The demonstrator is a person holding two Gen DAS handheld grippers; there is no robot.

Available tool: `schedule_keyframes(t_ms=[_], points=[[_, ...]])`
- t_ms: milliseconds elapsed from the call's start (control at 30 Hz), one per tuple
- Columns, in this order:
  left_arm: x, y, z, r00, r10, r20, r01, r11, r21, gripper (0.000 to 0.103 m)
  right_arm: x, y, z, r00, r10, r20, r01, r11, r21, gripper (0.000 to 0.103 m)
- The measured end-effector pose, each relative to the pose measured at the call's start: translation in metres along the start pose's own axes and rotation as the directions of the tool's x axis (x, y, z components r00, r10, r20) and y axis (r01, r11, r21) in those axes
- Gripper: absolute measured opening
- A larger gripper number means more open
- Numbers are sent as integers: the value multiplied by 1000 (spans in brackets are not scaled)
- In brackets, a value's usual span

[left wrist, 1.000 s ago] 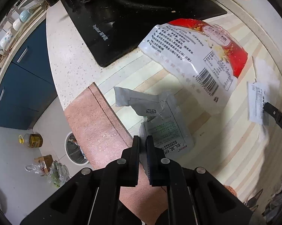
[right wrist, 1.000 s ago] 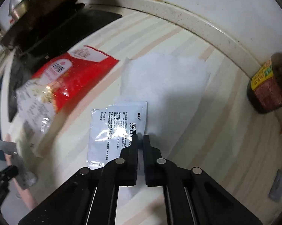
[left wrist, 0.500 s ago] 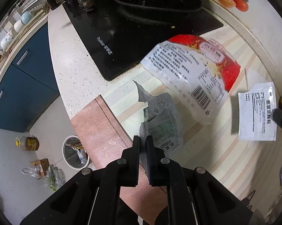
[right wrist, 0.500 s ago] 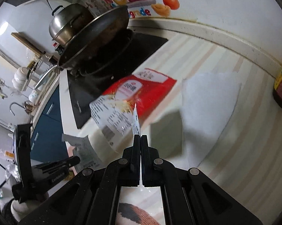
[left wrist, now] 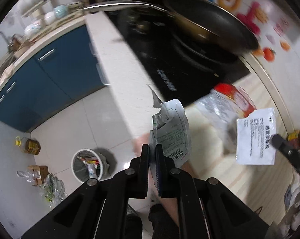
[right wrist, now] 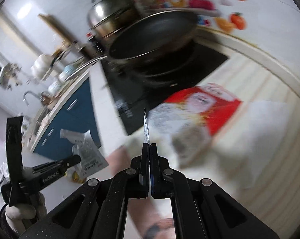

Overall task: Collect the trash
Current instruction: 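Carry the grey packet and white slip to the floor bin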

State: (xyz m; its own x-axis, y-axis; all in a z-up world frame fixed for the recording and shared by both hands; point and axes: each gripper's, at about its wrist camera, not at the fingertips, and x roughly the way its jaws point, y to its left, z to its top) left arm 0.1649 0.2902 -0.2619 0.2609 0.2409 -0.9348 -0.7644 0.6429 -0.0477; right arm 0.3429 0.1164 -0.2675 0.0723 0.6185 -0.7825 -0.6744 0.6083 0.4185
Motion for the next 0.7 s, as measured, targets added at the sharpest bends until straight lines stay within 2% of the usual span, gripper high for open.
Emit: schedule_keyframes(t_ms=[233, 433, 533, 700], points=[[6, 110, -30, 996, 90, -28, -93, 986, -135, 3, 64, 99, -26, 993, 67, -101, -78, 992, -103, 0], [40, 226, -75, 983, 150, -109, -175, 945, -278, 3, 155, 189, -78, 972, 74, -221, -117, 975, -188, 0], [80, 282, -103, 972, 151, -178, -205, 918, -340, 4, 215, 224, -116, 955, 62, -291, -129, 968, -217, 0], [187, 364, -158, 944, 123, -307, -249, 874, -416, 4, 333, 254, -190, 919, 26, -394, -130, 962, -241, 0]])
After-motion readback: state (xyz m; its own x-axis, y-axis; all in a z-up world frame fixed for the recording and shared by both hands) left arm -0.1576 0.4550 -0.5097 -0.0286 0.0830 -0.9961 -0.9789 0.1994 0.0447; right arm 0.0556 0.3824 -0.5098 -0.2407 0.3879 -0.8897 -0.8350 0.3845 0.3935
